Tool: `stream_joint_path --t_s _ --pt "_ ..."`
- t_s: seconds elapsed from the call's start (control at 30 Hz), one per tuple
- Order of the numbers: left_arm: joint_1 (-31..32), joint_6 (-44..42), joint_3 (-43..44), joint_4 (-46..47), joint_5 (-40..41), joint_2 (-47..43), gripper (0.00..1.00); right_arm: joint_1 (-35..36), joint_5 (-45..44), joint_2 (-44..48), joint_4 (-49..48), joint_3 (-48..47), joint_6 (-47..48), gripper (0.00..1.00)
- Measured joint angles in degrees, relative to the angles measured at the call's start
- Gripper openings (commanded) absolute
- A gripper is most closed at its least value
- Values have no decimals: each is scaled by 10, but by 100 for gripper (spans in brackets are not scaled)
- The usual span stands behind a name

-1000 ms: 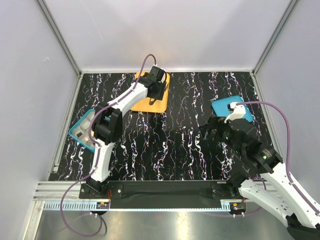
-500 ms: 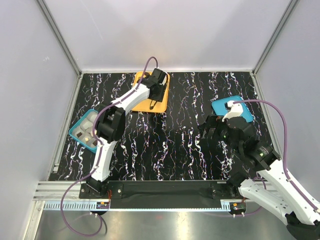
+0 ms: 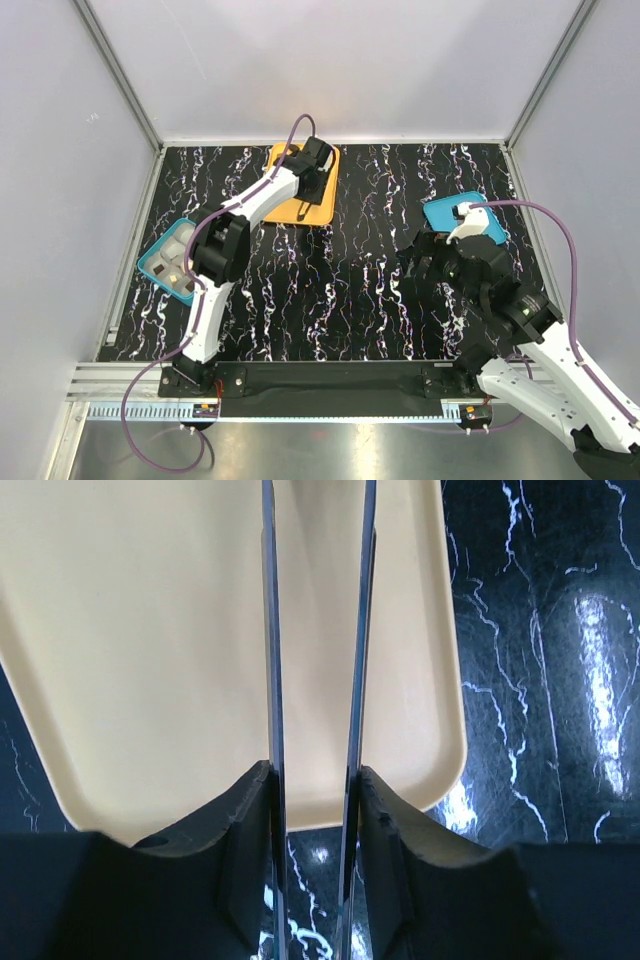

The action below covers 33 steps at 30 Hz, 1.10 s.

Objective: Pack the chocolate

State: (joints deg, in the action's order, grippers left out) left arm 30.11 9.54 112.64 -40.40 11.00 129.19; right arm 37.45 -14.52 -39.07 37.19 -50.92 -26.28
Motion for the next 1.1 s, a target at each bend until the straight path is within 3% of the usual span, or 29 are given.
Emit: stream_joint_path --t_s 0.67,1.1 --pt "-11 67 -100 -80 -1 -242 32 0 3 46 4 0 -12 100" --pt "-187 92 -253 -163 32 -484 35 0 6 76 8 10 -11 100"
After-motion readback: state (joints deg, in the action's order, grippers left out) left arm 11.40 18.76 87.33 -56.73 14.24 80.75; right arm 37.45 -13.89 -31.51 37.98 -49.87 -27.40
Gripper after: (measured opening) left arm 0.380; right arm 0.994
